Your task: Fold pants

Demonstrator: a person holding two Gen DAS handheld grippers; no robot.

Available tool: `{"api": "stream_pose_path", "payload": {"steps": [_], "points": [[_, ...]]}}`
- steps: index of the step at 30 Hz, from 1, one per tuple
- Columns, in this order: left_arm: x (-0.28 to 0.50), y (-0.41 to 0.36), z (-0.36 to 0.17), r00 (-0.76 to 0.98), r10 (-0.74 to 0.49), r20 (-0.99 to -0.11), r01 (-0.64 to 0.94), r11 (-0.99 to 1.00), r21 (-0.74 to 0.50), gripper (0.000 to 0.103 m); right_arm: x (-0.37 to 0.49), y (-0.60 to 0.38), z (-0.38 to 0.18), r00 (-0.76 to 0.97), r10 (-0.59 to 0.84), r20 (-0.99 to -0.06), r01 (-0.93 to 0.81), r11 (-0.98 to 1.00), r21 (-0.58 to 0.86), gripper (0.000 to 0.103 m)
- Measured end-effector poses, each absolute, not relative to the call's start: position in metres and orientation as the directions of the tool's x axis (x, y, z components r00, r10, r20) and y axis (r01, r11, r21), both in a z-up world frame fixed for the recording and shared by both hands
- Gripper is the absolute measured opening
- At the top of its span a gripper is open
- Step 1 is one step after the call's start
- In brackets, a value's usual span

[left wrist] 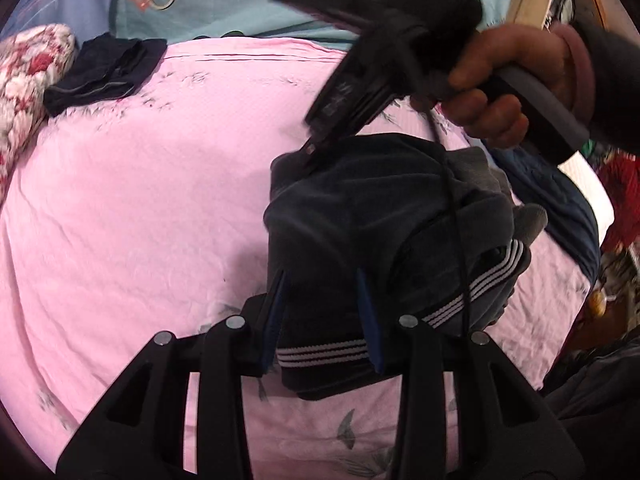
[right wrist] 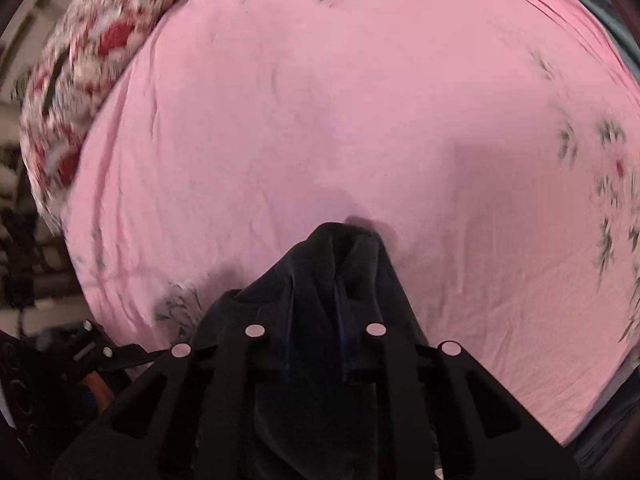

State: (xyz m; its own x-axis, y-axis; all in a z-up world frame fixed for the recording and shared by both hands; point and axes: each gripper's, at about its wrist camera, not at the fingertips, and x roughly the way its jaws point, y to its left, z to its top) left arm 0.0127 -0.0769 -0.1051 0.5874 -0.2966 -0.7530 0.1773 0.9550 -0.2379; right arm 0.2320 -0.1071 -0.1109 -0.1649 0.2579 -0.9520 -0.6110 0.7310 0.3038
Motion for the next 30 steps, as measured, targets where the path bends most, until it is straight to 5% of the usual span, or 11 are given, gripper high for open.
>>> {"api": "stream_pose_path", "payload": {"steps": [5, 11, 12, 13, 15, 20, 30], "points": [[0.007, -0.079, -0.117, 0.601, -0.282, -0.748, 0.13, 0.958, -0.256, 0.036, 0.25, -0.141, -0.135, -0.147, 0.355, -0.923, -0.385, 0.839, 0.384, 0.011], [0.004, -0.076, -0.105, 0.601, -0.266, -0.753, 0.136, 0.963, -0.232, 0.041, 0.237, -0.113, -0.111, -0.03, 0.268, -0.963, -0.529, 0.813, 0.242, 0.01], [0.005, -0.073, -0.099, 0.607, -0.245, -0.756, 0.127, 0.969, -0.212, 0.054, 0.228, -0.107, -0.095, 0.048, 0.237, -0.97, -0.579, 0.798, 0.166, 0.014], [0.005, -0.067, -0.092, 0.619, -0.224, -0.753, 0.107, 0.974, -0.201, 0.062, 0.225, -0.108, -0.084, 0.108, 0.207, -0.972, -0.594, 0.798, 0.104, 0.033], [0.004, -0.054, -0.08, 0.645, -0.199, -0.737, 0.072, 0.977, -0.201, 0.071, 0.212, -0.111, -0.056, 0.231, 0.176, -0.957, -0.593, 0.805, 0.005, 0.051], [0.017, -0.042, -0.06, 0.658, -0.156, -0.737, 0.055, 0.986, -0.159, 0.08, 0.177, -0.134, -0.016, 0.357, 0.158, -0.921, -0.533, 0.844, -0.062, 0.056], [0.058, -0.059, -0.064, 0.579, -0.231, -0.782, 0.121, 0.973, -0.197, 0.091, 0.113, -0.23, -0.023, 0.341, 0.178, -0.923, -0.308, 0.949, 0.07, 0.058]]}}
